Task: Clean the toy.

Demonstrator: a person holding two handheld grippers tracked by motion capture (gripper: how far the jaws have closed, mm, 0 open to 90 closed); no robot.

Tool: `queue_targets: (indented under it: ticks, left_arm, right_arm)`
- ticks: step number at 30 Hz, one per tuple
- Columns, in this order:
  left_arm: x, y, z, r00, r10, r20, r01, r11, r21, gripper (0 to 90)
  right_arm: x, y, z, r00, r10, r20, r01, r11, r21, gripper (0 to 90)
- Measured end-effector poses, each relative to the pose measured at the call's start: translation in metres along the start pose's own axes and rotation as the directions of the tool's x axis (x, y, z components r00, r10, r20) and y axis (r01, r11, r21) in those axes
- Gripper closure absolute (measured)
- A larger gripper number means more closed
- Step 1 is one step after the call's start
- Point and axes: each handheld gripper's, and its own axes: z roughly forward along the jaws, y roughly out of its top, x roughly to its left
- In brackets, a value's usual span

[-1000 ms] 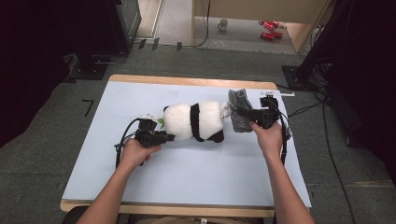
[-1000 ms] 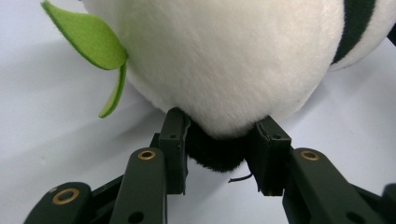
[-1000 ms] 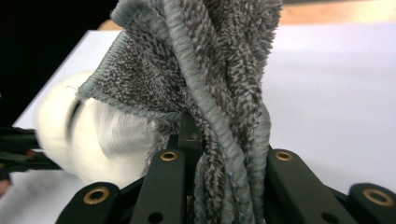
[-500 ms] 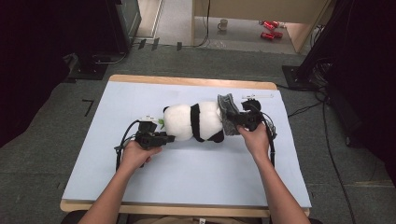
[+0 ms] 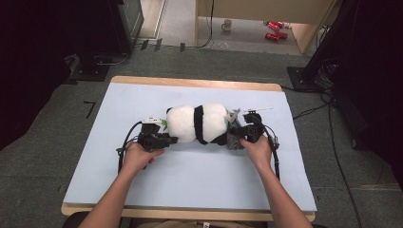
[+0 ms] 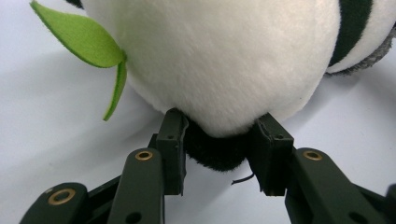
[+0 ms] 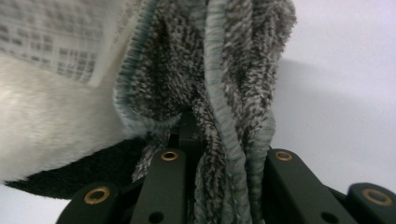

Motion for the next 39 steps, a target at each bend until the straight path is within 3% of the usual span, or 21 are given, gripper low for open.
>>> queue_targets:
  ticks: [4,5,7,8,9,11,14,15,16,19,20,21,22,27,32,33,37,39]
  left_arm:
    - [0.000,0.000,-0.001,0.9999,0.014,-0.002,-0.014,0.9996,-0.024,61.1]
    - [0.000,0.001,-0.001,1.0000,0.004,-0.002,-0.004,0.9998,-0.018,61.1]
    - [-0.001,0.003,-0.001,1.0000,-0.008,-0.006,0.007,0.9999,-0.015,61.7]
    - [-0.001,0.003,-0.001,1.0000,-0.008,-0.006,0.007,0.9999,-0.015,62.0]
    - [-0.003,0.005,-0.002,0.9999,0.000,-0.013,0.000,0.9999,-0.017,62.5]
    - [-0.004,0.005,-0.002,0.9998,0.009,-0.020,-0.009,0.9998,-0.019,63.2]
    - [-0.004,0.006,-0.003,0.9998,0.006,-0.020,-0.006,0.9998,-0.020,64.7]
    - [-0.004,0.006,-0.003,0.9998,0.006,-0.020,-0.006,0.9998,-0.020,65.1]
    - [-0.005,0.007,-0.003,0.9998,-0.002,-0.018,0.001,0.9998,-0.019,65.6]
    - [-0.005,0.008,-0.004,0.9999,-0.005,-0.015,0.004,0.9998,-0.018,66.3]
    - [-0.005,0.008,-0.006,1.0000,-0.002,-0.009,0.001,0.9999,-0.013,66.9]
    - [-0.005,0.008,-0.006,1.0000,-0.002,-0.009,0.001,0.9999,-0.013,67.0]
    - [-0.005,0.009,-0.007,1.0000,-0.001,-0.004,0.001,0.9999,-0.013,67.2]
    - [-0.006,0.008,-0.015,1.0000,0.009,-0.001,-0.009,1.0000,-0.002,67.3]
    - [-0.003,0.007,-0.012,0.9999,0.013,-0.006,-0.013,0.9999,-0.009,66.8]
    - [-0.001,0.007,-0.011,0.9999,0.010,-0.012,-0.010,0.9999,-0.010,65.6]
    - [0.002,0.008,-0.011,0.9999,-0.014,-0.005,0.014,0.9999,-0.008,56.4]
    - [0.001,0.008,-0.015,0.9994,0.017,-0.029,-0.017,0.9996,-0.023,51.0]
  right_arm:
    - [-0.005,0.003,-0.013,0.9995,0.013,0.029,-0.012,0.9997,-0.024,77.5]
    - [-0.010,0.005,-0.026,0.9992,0.025,0.030,-0.023,0.9966,-0.079,77.6]
    - [-0.013,0.008,-0.040,0.9991,0.037,0.020,-0.034,0.9911,-0.129,77.6]
    - [-0.013,0.008,-0.040,0.9991,0.037,0.020,-0.034,0.9911,-0.129,77.6]
    - [-0.011,0.012,-0.056,0.9995,0.030,0.006,-0.029,0.9838,-0.177,77.6]
    - [-0.004,0.016,-0.071,0.9999,0.011,-0.009,-0.012,0.9761,-0.217,77.6]
    - [0.011,0.020,-0.089,0.9989,-0.035,-0.032,0.025,0.9608,-0.276,77.6]
    - [0.011,0.020,-0.089,0.9989,-0.035,-0.032,0.025,0.9608,-0.276,77.6]
    - [0.022,0.022,-0.099,0.9969,-0.068,-0.040,0.052,0.9497,-0.309,77.6]
    - [0.031,0.023,-0.105,0.9937,-0.096,-0.058,0.073,0.9437,-0.323,77.5]
    - [0.040,0.022,-0.106,0.9896,-0.117,-0.084,0.085,0.9442,-0.318,77.4]
    - [0.040,0.022,-0.106,0.9896,-0.117,-0.084,0.085,0.9442,-0.318,77.4]
    - [0.050,0.019,-0.102,0.9842,-0.137,-0.112,0.099,0.9505,-0.295,77.4]
    - [0.071,0.008,-0.083,0.9709,-0.191,-0.144,0.156,0.9613,-0.227,77.4]
    - [0.077,0.001,-0.060,0.9694,-0.209,-0.128,0.188,0.9693,-0.158,77.3]
    - [0.075,-0.002,-0.049,0.9712,-0.217,-0.097,0.202,0.9690,-0.142,77.0]
    - [0.070,-0.002,-0.043,0.9722,-0.215,-0.092,0.198,0.9654,-0.170,75.7]
    - [0.069,0.000,-0.040,0.9712,-0.223,-0.085,0.204,0.9608,-0.188,75.2]
